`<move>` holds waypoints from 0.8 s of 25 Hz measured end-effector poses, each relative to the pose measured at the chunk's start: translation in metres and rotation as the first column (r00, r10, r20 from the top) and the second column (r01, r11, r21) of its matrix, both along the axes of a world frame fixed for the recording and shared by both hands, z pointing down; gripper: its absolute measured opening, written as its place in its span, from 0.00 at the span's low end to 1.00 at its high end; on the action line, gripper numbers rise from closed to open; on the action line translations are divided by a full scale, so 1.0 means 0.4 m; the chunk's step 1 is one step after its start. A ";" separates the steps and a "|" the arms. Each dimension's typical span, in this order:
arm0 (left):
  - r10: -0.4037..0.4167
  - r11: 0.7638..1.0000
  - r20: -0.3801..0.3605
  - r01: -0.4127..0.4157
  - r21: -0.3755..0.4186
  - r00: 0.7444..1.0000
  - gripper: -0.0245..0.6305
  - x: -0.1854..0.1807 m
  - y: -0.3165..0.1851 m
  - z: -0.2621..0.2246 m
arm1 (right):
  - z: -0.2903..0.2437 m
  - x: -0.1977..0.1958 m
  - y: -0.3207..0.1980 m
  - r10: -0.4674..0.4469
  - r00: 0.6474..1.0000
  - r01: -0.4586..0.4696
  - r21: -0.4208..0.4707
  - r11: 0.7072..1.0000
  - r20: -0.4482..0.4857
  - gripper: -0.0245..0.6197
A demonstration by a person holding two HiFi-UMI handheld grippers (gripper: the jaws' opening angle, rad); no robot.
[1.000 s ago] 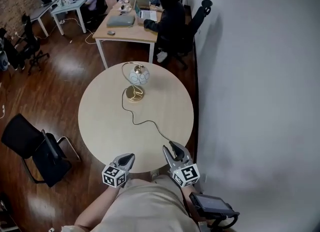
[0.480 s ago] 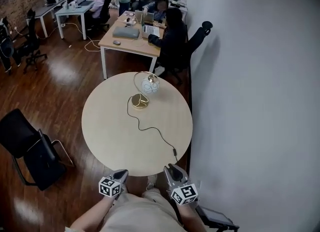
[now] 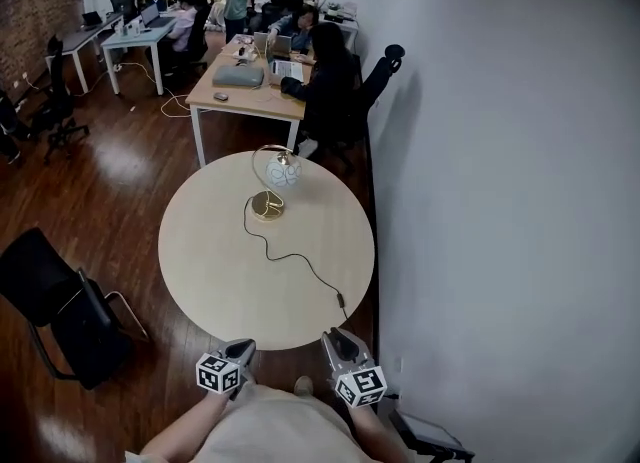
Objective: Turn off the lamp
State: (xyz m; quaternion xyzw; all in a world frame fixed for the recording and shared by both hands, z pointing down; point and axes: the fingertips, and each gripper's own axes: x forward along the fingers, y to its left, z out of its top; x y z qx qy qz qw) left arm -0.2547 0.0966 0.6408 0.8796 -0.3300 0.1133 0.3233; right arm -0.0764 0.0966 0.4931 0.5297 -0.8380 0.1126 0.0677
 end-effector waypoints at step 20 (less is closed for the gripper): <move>0.038 0.999 0.013 -0.038 0.022 0.999 0.04 0.200 0.038 -0.064 | 0.158 0.223 0.031 0.100 0.989 -0.112 -0.115 0.987 -0.107 0.10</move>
